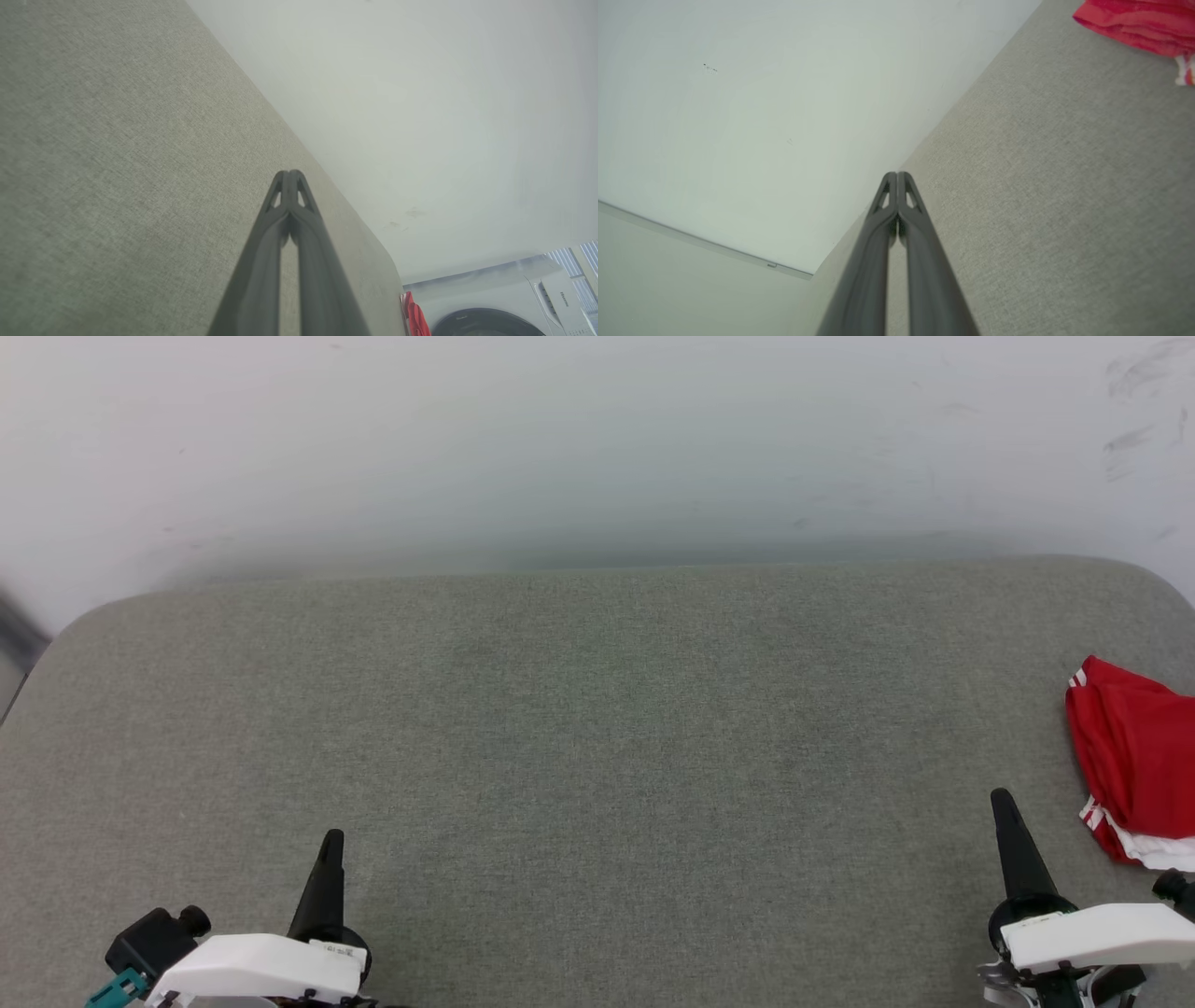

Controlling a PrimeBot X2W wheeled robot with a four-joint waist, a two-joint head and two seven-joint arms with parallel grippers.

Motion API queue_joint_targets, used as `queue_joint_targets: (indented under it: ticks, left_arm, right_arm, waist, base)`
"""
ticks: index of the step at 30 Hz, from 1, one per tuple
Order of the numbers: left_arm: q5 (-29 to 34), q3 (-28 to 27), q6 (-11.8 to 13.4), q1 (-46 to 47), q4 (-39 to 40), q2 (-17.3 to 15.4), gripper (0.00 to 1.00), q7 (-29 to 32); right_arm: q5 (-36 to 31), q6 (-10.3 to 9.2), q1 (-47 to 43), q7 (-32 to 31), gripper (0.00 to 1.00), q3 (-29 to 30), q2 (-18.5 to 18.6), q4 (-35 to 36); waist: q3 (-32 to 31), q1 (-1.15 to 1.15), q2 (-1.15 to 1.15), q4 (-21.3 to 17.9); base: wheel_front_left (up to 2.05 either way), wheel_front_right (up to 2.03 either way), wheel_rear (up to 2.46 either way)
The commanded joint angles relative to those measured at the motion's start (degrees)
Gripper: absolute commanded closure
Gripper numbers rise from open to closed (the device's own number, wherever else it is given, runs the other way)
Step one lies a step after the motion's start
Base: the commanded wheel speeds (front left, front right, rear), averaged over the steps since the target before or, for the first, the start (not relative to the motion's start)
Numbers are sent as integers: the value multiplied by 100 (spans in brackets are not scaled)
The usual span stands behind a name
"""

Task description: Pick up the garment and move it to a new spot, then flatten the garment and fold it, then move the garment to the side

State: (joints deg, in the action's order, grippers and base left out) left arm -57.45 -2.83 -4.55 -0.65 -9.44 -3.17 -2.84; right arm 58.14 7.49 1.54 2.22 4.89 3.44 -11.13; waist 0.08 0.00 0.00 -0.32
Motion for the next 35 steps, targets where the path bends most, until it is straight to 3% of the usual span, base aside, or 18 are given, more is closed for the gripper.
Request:
queue_joint_targets:
  ticks: [1, 35]
  left_arm:
    - [-186, -38, -55, 163, 26, -35, 100, 43]
    - [-2086, -200, -200, 486, -250, -30, 100, 527]
  right_arm:
    - [182, 1, 160, -42, 100, 19, -12, 26]
    - [2018, 0, 351, -520, 100, 103, -42, -150]
  waist:
    - [0, 0, 0, 1]
    - [5, 0, 0, 16]
  base:
    - [0, 0, 0]
    - [0, 0, 0]
